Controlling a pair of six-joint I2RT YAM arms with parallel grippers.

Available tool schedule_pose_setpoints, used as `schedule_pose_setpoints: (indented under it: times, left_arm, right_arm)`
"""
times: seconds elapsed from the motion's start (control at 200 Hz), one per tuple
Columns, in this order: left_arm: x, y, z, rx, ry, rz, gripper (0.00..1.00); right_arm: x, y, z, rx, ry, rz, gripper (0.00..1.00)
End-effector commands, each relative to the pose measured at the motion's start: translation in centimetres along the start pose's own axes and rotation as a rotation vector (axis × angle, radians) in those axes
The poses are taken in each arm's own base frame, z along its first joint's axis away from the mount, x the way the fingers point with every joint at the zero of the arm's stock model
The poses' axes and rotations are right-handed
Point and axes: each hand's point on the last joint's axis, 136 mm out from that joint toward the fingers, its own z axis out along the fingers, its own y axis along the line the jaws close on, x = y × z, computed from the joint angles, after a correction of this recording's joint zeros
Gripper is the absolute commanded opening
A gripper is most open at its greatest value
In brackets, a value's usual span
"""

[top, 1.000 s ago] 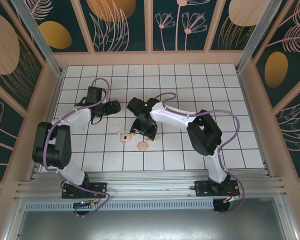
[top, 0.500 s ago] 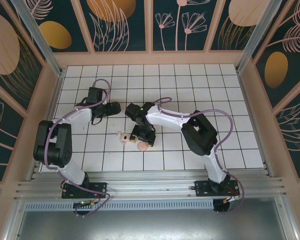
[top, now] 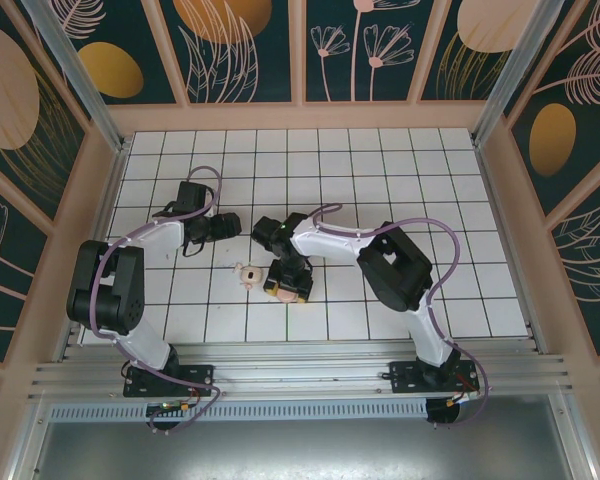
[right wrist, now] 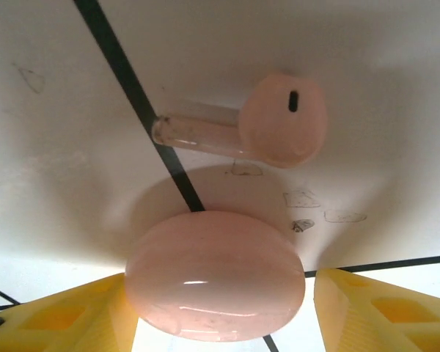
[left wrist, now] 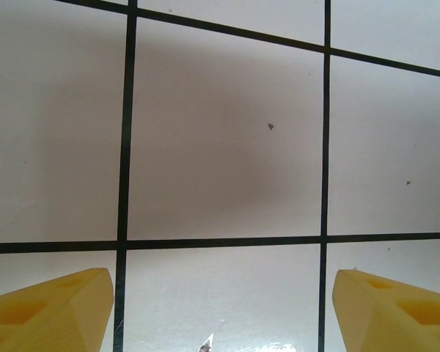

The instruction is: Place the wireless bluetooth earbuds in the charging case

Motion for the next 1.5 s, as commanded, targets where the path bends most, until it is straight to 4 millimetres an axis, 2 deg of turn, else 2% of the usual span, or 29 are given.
schedule_pose_setpoints:
  times: [0.0, 0.16, 0.295, 0.44, 0.566, 0.651, 0.821, 1.021, 1.141, 1.256, 1.356, 1.496]
  left_arm:
    - [1.0, 0.0, 0.5, 0.012, 0.033, 0.003, 0.78]
    - [1.3, -0.3, 0.5, 0.032, 0.048, -0.002, 0.75]
    - [1.5, -0.4, 0.4, 0.038, 0.05, -0.006, 0.74]
    - [1.1, -0.7, -0.2, 0.043, 0.037, 0.0, 0.74]
    - [0.2, -1.4, -1.5, 0.074, -0.024, 0.008, 0.71]
    - [-0.8, -2.3, -2.8, 0.112, -0.088, 0.03, 0.71]
    - [-2.9, -4.5, -6.0, 0.195, -0.205, 0.1, 0.72]
    - [-4.8, -7.0, -8.8, 0.302, -0.291, 0.137, 0.7]
    - [-5.6, -8.5, -10.9, 0.376, -0.371, 0.169, 0.67]
    - [-6.3, -10.5, -13.7, 0.492, -0.479, 0.204, 0.65]
    - [-6.2, -13.4, -16.5, 0.633, -0.556, 0.306, 0.64]
    - [-5.7, -15.6, -19.7, 0.747, -0.663, 0.42, 0.6]
  right_arm:
    - [0.2, -0.6, 1.0, 0.032, -0.006, 0.024, 0.63]
    - [0.0, -0.4, 1.5, 0.006, -0.024, 0.027, 0.59]
    - [-0.5, -0.7, 0.9, 0.014, -0.073, 0.021, 0.54]
    - [-1.5, -0.8, -0.5, -0.003, -0.156, 0.028, 0.51]
    - [-2.5, 0.0, -2.4, -0.085, -0.26, 0.025, 0.5]
    - [-3.1, 0.7, -4.4, -0.175, -0.337, 0.016, 0.5]
    - [-4.1, 2.8, -9.8, -0.399, -0.497, -0.042, 0.5]
    - [-5.6, 3.4, -14.9, -0.563, -0.618, -0.096, 0.5]
    - [-6.6, 3.3, -18.1, -0.675, -0.666, -0.122, 0.5]
    - [-7.6, 2.5, -21.8, -0.767, -0.75, -0.123, 0.5]
    - [-7.5, 2.1, -24.6, -0.878, -0.783, -0.142, 0.5]
    - [-7.8, 1.1, -27.6, -1.011, -0.84, -0.134, 0.51]
